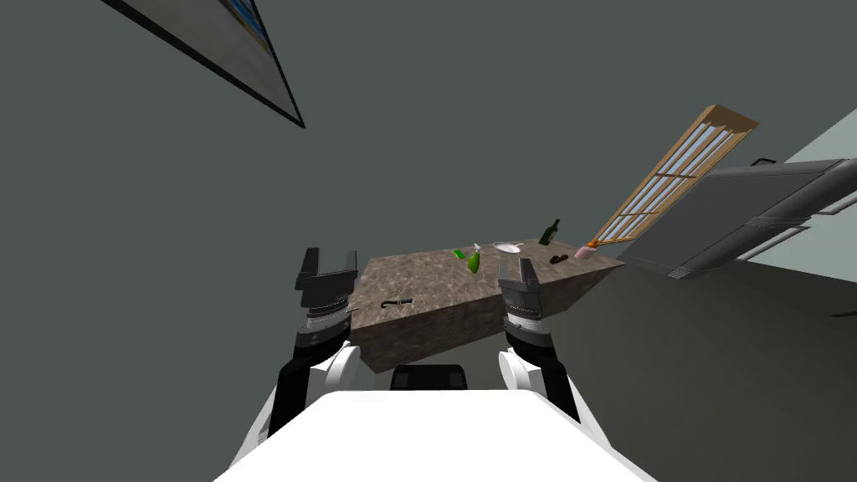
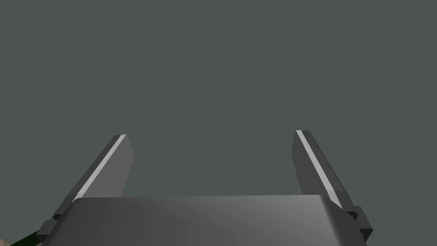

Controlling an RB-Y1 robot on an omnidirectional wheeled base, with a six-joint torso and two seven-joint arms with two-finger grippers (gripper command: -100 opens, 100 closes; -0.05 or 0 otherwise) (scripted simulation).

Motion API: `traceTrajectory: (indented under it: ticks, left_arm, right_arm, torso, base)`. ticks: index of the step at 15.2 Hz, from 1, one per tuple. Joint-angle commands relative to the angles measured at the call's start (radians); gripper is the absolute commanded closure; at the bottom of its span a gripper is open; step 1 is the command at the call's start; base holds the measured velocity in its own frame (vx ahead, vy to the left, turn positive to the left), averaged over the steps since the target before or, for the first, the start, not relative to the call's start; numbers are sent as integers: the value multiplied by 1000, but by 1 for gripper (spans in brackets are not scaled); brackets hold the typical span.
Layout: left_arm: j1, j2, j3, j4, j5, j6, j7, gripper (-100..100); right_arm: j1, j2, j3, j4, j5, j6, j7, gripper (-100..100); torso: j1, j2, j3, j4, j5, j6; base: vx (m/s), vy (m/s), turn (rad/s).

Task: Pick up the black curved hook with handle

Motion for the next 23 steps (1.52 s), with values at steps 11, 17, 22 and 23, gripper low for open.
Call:
traceTrajectory:
  ticks: [11, 17, 22, 23]
  left_arm:
    - [-45, 138, 35, 24, 52, 197, -25, -100]
    - [-76, 175, 61, 47, 82, 320, -45, -100]
    - [-101, 197, 83, 68, 104, 417, -61, -100]
    - [-101, 197, 83, 68, 104, 434, -61, -100]
  right_arm:
    - [0, 0, 0, 0, 0, 0, 0, 0]
    - [0, 0, 0, 0, 0, 0, 0, 0]
    - [0, 0, 0, 0, 0, 0, 0, 0]
    - [0, 0, 0, 0, 0, 0, 0, 0]
  torso:
    - [-5, 4, 2, 1, -1, 0]
    - [-5, 4, 2, 1, -1, 0]
    - [-5, 3, 2, 1, -1, 0]
    - [-4, 3, 2, 1, -1, 0]
  base:
    - [-49, -52, -2]
    - [-54, -68, -4]
    - [-46, -68, -4]
    - [-26, -62, -8]
